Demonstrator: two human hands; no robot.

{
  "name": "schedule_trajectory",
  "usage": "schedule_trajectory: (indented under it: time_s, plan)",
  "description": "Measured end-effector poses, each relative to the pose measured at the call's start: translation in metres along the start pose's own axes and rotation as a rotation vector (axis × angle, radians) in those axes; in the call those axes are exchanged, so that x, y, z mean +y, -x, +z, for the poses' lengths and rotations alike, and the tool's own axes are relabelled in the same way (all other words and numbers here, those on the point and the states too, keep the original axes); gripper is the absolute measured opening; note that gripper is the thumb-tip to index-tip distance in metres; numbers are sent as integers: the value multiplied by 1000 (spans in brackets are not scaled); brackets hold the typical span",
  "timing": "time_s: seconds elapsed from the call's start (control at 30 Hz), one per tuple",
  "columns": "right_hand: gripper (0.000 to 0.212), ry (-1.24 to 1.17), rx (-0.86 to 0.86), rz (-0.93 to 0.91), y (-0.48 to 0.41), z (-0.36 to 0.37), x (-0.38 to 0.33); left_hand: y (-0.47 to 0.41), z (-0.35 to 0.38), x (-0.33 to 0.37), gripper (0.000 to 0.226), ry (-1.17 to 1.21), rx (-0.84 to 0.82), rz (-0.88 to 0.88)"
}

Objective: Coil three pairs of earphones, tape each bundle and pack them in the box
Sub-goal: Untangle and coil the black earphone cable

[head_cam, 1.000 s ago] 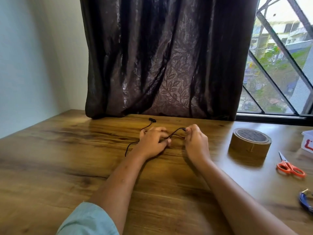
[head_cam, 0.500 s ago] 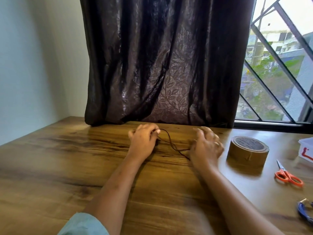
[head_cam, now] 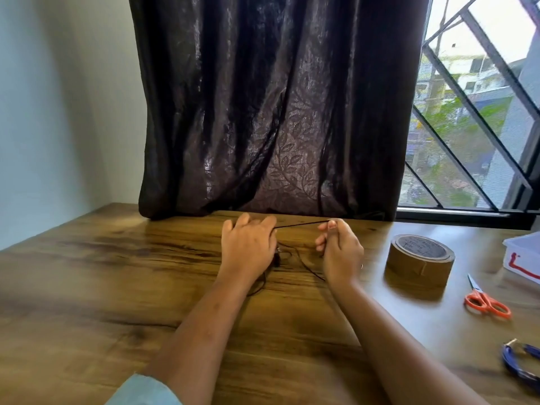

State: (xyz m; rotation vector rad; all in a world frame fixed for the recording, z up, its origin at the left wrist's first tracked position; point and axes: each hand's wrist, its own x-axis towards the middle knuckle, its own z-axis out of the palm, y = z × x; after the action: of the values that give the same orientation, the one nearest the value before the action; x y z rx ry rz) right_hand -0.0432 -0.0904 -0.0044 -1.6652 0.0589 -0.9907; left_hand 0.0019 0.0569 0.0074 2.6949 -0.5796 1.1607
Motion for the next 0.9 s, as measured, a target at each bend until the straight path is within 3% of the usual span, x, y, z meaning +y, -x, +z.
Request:
schedule_trajectory:
  time_s: [0.13,0.23,0.37,0.43,0.6,0.67,0.73,0.8,0.9]
  plan:
    - [32,-327,96,149,-5,-2,-10,0,0,-11,28,-1,-150,-128]
    - [29,-501,118,241,-7,-7,-13,-4,1,-14,36,119,-329,-79]
    - [28,-700,91,354,-11,-14,-12,-1,-15,-7,39,801,-682,-239]
    - [27,-790,66,418,-12,-17,-12,0,-17,-4,41,967,-769,-380]
    - [28,-888,-18,488,-13,-21,-15,-2,-3,-11,31,1042,-659,-481]
    - [31,-903,-65,478,-12,-18,-16,-3,6,-12,22,796,-571,-412]
    - [31,-895,-139,456,-11,-15,-16,-2,7,-4,34,568,-455,-306]
    - [31,-827,-208,417,-9,-11,-16,-3,-1,10,43,828,-371,-272]
    - [31,-656,-297,283,-10,-8,-11,-4,-19,35,32,1408,-428,-248]
